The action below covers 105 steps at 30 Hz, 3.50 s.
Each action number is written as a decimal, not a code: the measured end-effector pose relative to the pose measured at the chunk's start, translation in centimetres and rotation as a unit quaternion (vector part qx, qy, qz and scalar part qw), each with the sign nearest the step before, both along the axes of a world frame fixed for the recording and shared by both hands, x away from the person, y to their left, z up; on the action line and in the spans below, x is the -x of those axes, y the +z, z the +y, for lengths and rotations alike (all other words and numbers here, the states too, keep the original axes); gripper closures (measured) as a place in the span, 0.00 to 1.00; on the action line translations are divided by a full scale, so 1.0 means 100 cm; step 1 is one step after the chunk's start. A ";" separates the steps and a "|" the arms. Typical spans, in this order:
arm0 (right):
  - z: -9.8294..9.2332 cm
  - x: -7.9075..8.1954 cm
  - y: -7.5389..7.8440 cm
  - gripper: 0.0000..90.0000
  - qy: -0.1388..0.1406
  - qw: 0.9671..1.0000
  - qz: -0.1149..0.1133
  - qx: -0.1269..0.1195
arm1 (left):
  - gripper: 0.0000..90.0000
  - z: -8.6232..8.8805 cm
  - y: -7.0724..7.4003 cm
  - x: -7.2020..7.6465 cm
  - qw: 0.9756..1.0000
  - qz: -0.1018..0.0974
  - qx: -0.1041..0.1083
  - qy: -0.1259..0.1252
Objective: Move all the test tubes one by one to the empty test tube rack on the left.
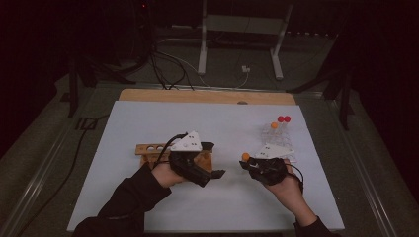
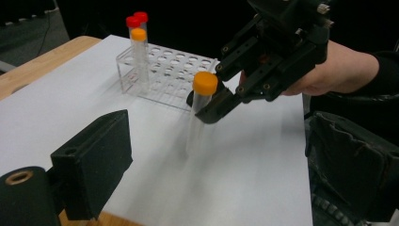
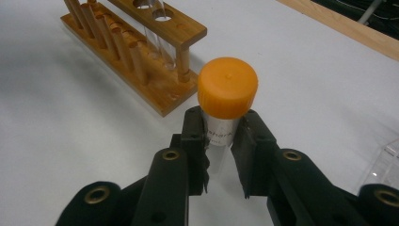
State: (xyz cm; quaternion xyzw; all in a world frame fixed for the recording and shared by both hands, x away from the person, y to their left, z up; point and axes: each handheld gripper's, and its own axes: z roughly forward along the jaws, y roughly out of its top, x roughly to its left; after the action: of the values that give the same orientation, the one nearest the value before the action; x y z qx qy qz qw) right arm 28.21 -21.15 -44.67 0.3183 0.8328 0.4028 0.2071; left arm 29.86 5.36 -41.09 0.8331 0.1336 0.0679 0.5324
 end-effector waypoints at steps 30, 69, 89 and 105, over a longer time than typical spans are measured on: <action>0.001 0.000 -0.001 0.83 0.004 1.000 0.003 -0.004 | 0.70 -0.067 -0.013 -0.014 0.999 -0.033 -0.015 0.008; -0.002 -0.002 0.000 0.13 -0.024 0.999 -0.007 -0.040 | 0.79 -0.020 0.012 -0.012 0.996 -0.068 -0.025 0.058; -0.009 -0.002 0.004 0.00 -0.019 0.997 0.000 -0.073 | 0.79 0.049 0.028 -0.003 0.988 -0.082 -0.036 0.124; -0.011 -0.002 0.006 0.00 -0.023 0.997 -0.006 -0.076 | 0.79 0.091 0.031 -0.015 0.977 -0.090 -0.028 0.192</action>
State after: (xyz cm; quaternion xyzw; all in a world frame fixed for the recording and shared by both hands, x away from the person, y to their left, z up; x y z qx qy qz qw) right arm 28.36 -22.23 -44.06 0.3498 0.7909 0.4621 0.1964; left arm 31.34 14.44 -37.99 0.7972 0.2409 0.2471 0.4954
